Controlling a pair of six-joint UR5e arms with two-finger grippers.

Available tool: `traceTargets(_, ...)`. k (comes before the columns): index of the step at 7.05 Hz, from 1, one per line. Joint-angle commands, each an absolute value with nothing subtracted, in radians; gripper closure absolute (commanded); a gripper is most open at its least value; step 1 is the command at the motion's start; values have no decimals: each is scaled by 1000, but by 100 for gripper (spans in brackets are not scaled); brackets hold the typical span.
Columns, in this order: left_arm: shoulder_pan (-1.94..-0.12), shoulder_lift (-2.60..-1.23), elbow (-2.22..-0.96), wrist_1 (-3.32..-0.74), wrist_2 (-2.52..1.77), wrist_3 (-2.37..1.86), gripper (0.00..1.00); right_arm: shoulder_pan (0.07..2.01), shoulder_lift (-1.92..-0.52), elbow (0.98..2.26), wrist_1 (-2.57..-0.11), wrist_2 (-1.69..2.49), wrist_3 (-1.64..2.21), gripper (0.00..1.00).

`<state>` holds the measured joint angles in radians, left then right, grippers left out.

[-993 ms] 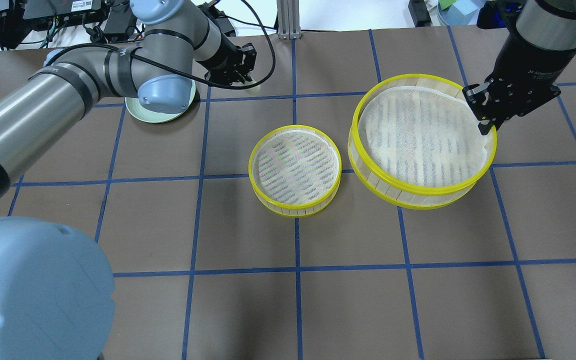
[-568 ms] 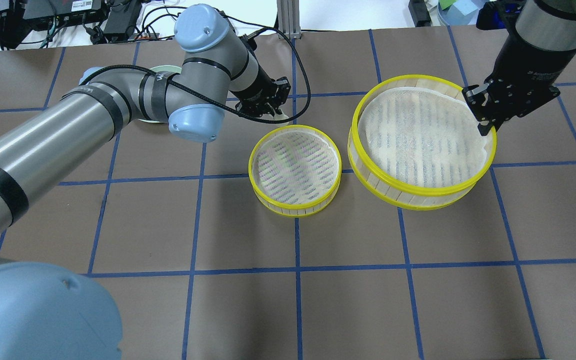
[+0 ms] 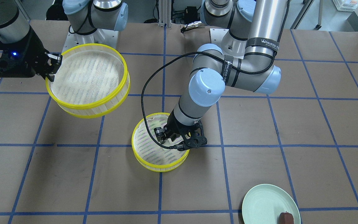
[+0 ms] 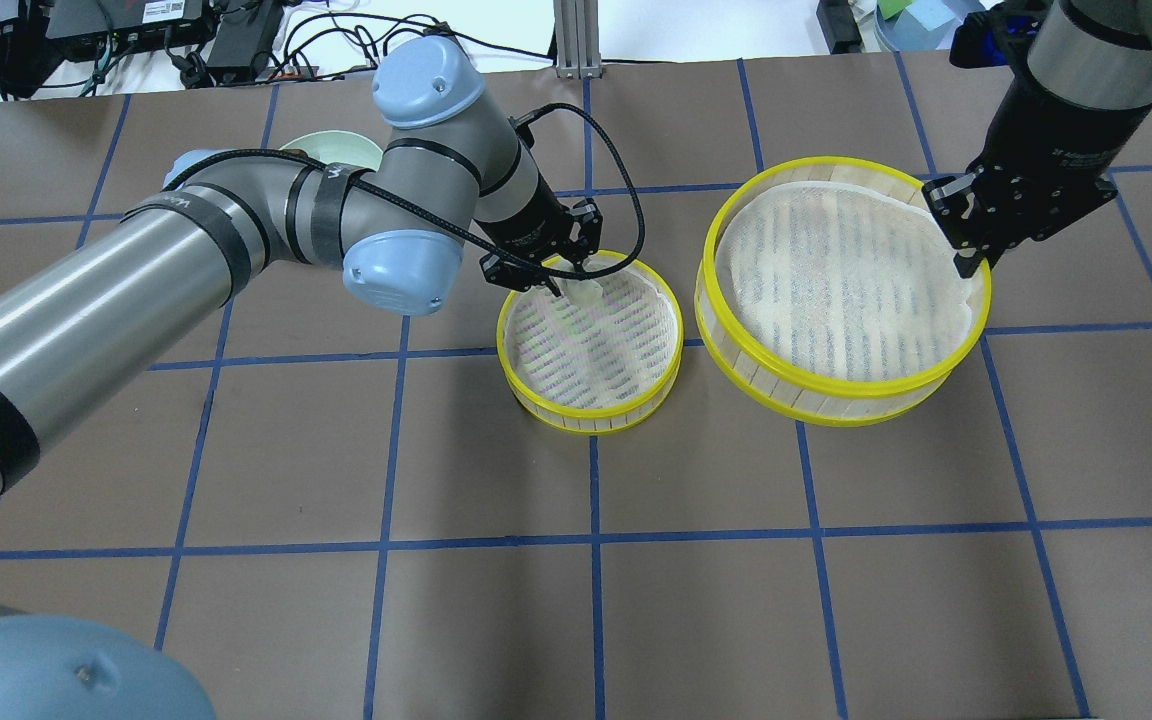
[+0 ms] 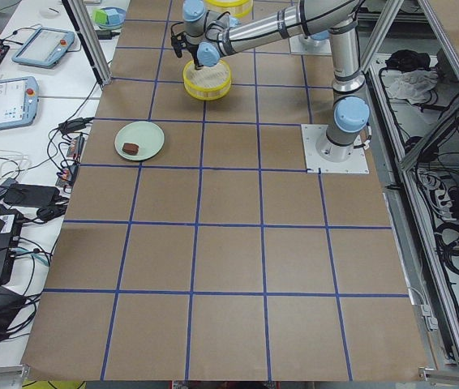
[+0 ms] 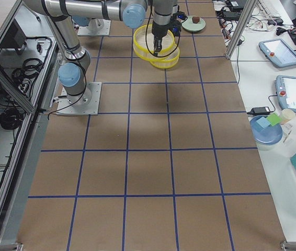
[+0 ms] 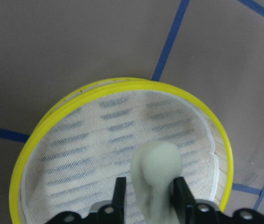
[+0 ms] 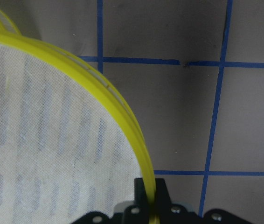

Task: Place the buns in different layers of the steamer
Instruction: 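Lower the white bun into the lower tier and open the left gripper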

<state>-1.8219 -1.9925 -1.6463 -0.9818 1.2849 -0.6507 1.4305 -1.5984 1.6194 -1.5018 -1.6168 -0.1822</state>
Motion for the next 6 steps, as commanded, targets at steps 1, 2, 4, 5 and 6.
traceTargets(1, -1827, -1977, -1652, -1003, 1244, -715, 0, 1431, -1598, 1620, -1502, -1617, -181, 100)
traceTargets(2, -1828, -1973, -1652, -1024, 1247, -701, 0, 1431, -1600, 1620, -1502, -1617, -181, 100)
traceTargets(4, -1797, -1962, -1648, -1057, 1262, -654, 0, 1431, -1598, 1620, -1502, -1617, -176, 100)
traceTargets(5, -1758, -1962, -1637, -1060, 1419, -638, 0, 1431, -1580, 1615, -1508, -1652, -164, 100)
traceTargets(6, -1714, -1957, -1635, -1063, 1499, -442, 0, 1433, -1542, 1596, -1512, -1672, -150, 100)
